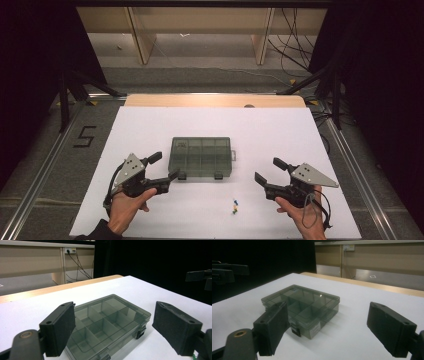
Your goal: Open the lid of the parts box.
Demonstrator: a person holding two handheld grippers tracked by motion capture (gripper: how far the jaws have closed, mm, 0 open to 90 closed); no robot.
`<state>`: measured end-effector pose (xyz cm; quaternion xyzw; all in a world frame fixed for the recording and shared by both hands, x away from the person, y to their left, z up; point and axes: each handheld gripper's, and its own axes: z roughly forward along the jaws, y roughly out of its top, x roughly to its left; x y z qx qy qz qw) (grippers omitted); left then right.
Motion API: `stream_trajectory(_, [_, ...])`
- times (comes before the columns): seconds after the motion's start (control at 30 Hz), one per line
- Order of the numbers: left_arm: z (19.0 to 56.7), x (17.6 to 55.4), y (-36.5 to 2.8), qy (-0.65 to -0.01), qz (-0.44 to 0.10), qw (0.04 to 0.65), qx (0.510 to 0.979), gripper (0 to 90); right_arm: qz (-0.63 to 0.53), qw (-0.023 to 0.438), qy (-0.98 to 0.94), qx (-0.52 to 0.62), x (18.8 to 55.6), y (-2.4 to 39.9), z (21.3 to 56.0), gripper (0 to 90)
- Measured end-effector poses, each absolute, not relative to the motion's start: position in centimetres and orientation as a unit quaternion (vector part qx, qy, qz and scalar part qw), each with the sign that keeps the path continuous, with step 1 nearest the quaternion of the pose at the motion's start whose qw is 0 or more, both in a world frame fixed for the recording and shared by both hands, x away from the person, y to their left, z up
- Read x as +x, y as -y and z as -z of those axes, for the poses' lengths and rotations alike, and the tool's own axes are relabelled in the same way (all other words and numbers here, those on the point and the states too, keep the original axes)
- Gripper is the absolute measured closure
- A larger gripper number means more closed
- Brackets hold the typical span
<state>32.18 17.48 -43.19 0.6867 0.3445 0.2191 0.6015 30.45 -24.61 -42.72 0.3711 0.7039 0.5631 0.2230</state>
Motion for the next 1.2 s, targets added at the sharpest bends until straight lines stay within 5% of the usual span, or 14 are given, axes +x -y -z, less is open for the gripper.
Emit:
stream_trajectory(0.4, [43.3,32.3,-17.5,-0.347,-0.219,0.598,0.688,17.3,-0.559,0.226,-0.709,0.366,30.6,24.4,42.8,19.0])
stream_trajectory(0.57, [43.5,32.5,-17.5,-0.345,-0.215,0.596,0.692,21.0,-0.559,0.236,-0.717,0.343,30.9,24.6,42.8,26.8])
stream_trajectory(0.83, [43.5,33.2,-18.1,-0.342,-0.220,0.603,0.687,39.4,-0.558,0.202,-0.729,0.341,31.4,24.3,42.6,36.6])
stream_trajectory(1.2, [44.5,35.4,-18.9,-0.339,-0.227,0.576,0.709,71.5,-0.514,0.215,-0.780,0.284,34.3,23.5,43.2,70.6])
